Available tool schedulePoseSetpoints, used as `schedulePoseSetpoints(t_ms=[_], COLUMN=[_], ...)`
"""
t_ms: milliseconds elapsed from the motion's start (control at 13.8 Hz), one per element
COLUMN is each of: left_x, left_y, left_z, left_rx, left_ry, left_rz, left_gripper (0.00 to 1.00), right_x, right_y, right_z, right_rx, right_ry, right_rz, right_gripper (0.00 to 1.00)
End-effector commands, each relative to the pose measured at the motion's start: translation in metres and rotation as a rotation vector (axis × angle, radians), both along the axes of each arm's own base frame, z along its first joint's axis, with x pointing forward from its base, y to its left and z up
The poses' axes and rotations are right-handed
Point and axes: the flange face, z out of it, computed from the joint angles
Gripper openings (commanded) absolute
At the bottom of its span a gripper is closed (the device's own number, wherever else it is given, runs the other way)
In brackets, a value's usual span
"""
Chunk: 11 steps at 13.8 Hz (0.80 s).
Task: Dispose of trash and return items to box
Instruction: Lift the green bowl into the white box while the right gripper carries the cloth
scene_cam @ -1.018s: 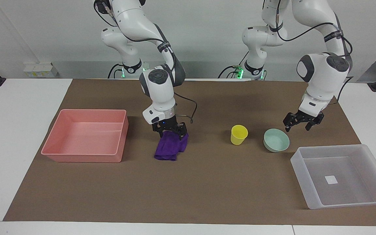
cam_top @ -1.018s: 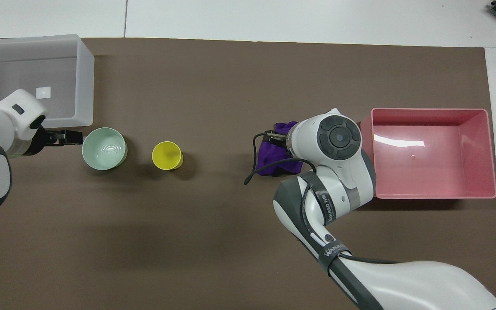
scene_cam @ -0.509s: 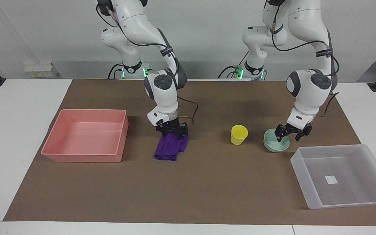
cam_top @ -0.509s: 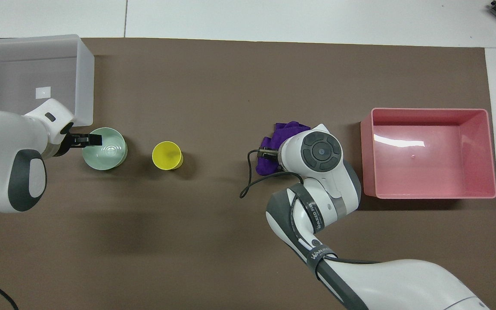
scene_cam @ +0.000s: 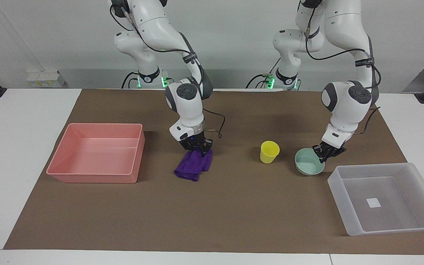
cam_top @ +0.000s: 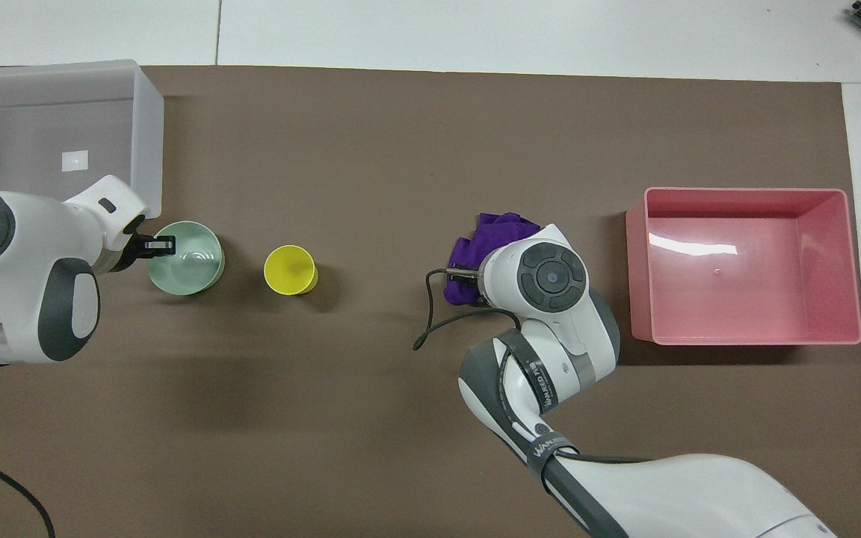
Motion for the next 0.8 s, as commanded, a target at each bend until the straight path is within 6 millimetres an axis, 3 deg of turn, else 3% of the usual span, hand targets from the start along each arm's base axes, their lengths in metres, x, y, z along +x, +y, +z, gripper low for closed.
schedulePoseSetpoints(t_ms=[0,145,291,436,582,655,727], left_x=[-0.003,0.01,0.031,0.051,0.072,0.082,0.093], left_y=[0.005,0.014,0.042,0.062,0.095,0.114,0.12], left_z=[0.05,0.085,0.109,0.123,0.139,0.14,0.141], left_rx=[-0.006,-0.005,-0.001,-0.012,-0.045,-0.042,-0.038], left_ry=[0.011,0.007,-0.024,-0.077,-0.123,-0.132,-0.141], left_rz=[0.017,0.026,0.072,0.115,0.185,0.212,0.218], left_gripper=[0.0,0.0,0.0,0.0,0.0,0.0,0.0], right_x=[-0.003,0.0,-0.003,-0.003,-0.005,-0.006,-0.006], right_y=[-0.004,-0.015,-0.028,-0.055,-0.065,-0.076,-0.097], right_z=[0.013,0.052,0.093,0.145,0.178,0.195,0.214], right_rx=[-0.036,-0.078,-0.117,-0.172,-0.201,-0.205,-0.213], right_ry=[0.012,0.026,0.039,0.042,0.039,0.034,0.032], right_rz=[0.058,0.06,0.051,0.041,0.033,0.021,0.021], right_gripper=[0.0,0.0,0.0,0.0,0.0,0.0,0.0])
